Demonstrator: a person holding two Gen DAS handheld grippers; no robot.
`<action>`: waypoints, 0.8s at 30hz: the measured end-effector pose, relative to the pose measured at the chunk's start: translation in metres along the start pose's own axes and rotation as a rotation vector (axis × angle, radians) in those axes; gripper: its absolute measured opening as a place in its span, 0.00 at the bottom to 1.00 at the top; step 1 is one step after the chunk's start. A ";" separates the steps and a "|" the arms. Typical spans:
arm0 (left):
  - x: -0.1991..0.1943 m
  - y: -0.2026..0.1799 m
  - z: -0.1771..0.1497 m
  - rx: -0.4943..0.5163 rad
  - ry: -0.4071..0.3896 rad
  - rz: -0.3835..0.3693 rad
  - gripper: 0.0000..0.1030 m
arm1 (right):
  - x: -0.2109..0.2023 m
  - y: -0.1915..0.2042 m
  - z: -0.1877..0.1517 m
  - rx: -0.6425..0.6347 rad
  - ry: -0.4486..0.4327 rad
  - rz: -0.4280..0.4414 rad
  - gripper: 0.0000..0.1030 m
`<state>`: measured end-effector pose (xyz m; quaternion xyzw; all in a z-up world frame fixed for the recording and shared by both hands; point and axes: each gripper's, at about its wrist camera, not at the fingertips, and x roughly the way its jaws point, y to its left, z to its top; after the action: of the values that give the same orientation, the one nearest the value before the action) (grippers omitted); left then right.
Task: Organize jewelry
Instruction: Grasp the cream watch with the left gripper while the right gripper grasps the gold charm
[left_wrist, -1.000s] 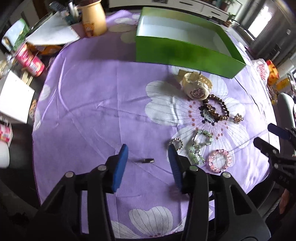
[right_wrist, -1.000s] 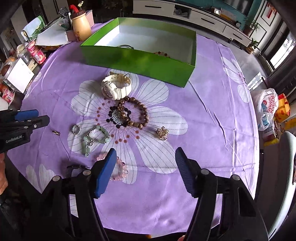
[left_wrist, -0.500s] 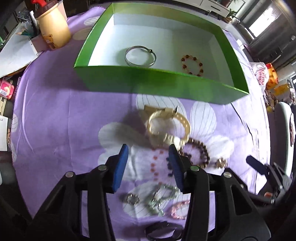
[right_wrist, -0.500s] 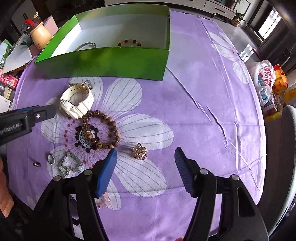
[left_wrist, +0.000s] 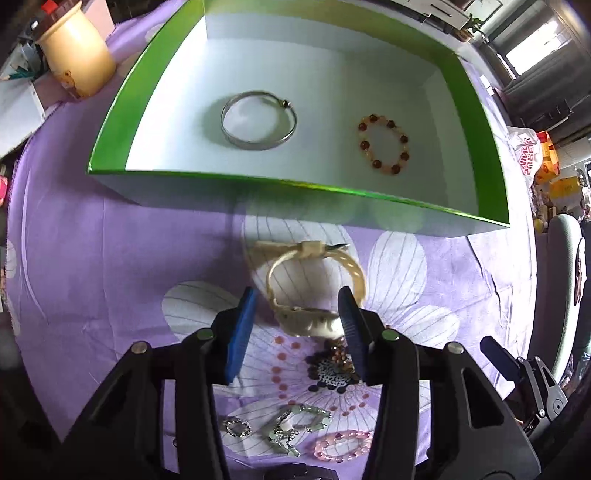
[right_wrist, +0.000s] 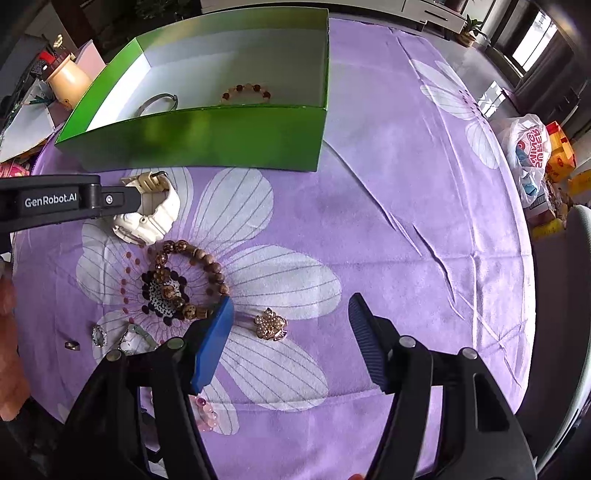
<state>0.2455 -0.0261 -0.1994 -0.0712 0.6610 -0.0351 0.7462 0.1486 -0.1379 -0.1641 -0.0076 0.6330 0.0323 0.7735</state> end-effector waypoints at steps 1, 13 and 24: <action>0.003 0.000 0.000 -0.005 0.003 0.018 0.46 | 0.001 0.001 0.000 0.001 0.005 0.002 0.63; 0.027 0.002 0.002 -0.028 0.037 0.082 0.25 | 0.025 0.006 -0.003 -0.002 0.071 0.038 0.34; 0.028 0.001 0.001 -0.027 0.054 0.082 0.17 | 0.037 0.011 -0.003 -0.009 0.084 0.033 0.22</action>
<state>0.2497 -0.0288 -0.2274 -0.0532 0.6837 0.0025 0.7279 0.1521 -0.1259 -0.2008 -0.0019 0.6648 0.0476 0.7455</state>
